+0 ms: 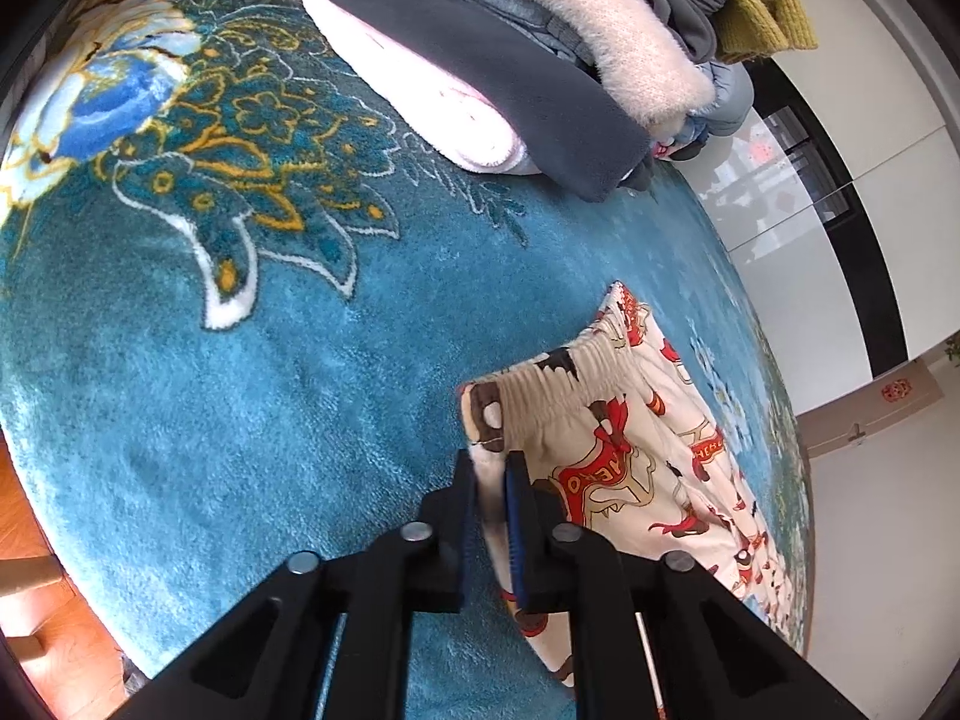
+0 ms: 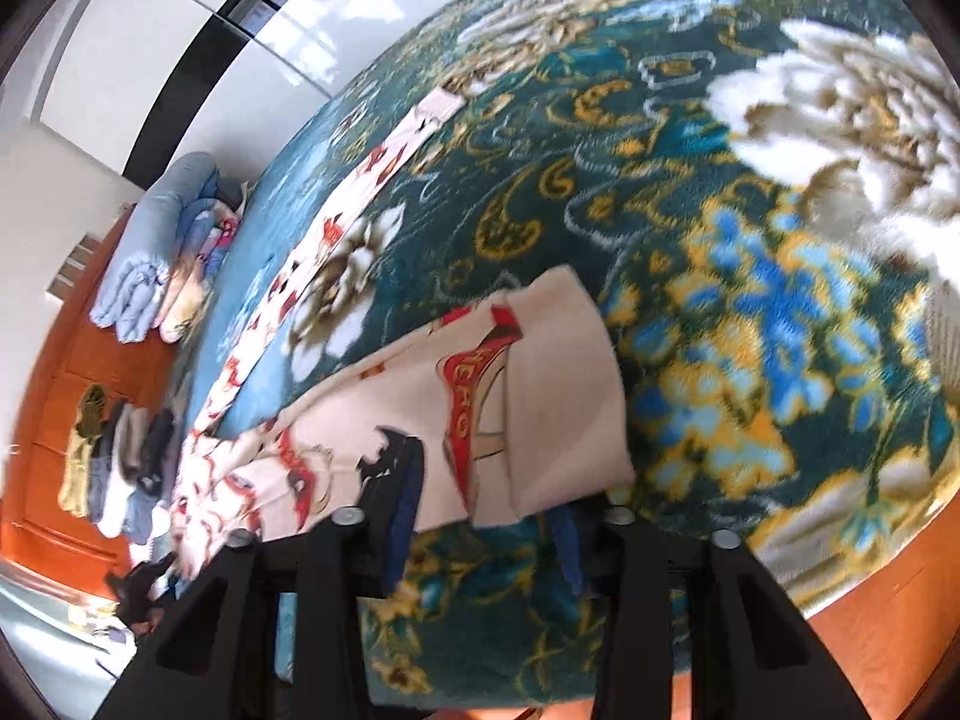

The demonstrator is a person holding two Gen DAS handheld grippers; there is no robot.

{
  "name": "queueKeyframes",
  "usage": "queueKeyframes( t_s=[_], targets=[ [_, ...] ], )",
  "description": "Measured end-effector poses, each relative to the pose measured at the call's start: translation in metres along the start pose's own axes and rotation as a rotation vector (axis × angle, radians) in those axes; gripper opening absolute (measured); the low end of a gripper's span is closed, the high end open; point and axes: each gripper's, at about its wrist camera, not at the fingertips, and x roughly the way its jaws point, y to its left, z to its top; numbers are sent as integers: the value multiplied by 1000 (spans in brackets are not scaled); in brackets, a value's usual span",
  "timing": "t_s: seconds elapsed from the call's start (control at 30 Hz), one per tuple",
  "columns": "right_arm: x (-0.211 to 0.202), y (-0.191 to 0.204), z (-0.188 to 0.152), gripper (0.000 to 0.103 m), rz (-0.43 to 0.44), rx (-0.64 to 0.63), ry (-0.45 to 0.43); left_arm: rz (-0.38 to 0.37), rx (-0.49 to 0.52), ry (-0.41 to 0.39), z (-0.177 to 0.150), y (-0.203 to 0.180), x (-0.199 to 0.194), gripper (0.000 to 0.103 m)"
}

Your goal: Fold clothes

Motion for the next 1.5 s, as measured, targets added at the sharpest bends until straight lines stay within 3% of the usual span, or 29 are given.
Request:
queueKeyframes(
  t_s=[0.03,0.07,0.4,0.6,0.7,0.97,1.17,1.27,1.33,1.37,1.4,1.43,1.47,1.5],
  targets=[
    [2,-1,4,9,-4,20,3,-5,-19,4,1,1,0,6],
    [2,0,8,7,18,36,-4,-10,-37,8,2,3,0,5],
    [-24,15,72,6,329,171,-160,-133,-198,10,25,-41,-20,4],
    [-6,38,136,5,393,197,-201,-209,-290,9,40,-71,-32,4],
    [15,48,174,5,357,230,-189,-167,-278,15,54,-91,-9,4],
    [114,83,261,5,114,298,-10,-44,-232,28,91,-140,54,4],
    [176,95,289,6,-31,302,45,74,-96,35,103,-156,104,5],
    [199,90,291,7,-47,331,62,122,-8,42,105,-164,126,7],
    [205,87,291,7,-26,323,59,103,39,48,102,-166,127,10],
    [204,86,291,10,-10,311,57,87,57,50,100,-166,126,13],
    [200,87,290,14,5,292,49,70,75,51,98,-166,124,25],
    [192,88,290,29,26,266,28,51,92,49,96,-166,119,36],
    [183,88,290,42,49,239,2,40,113,35,93,-165,111,40],
    [170,86,288,43,62,210,-30,31,134,20,89,-163,102,44]
  ],
)
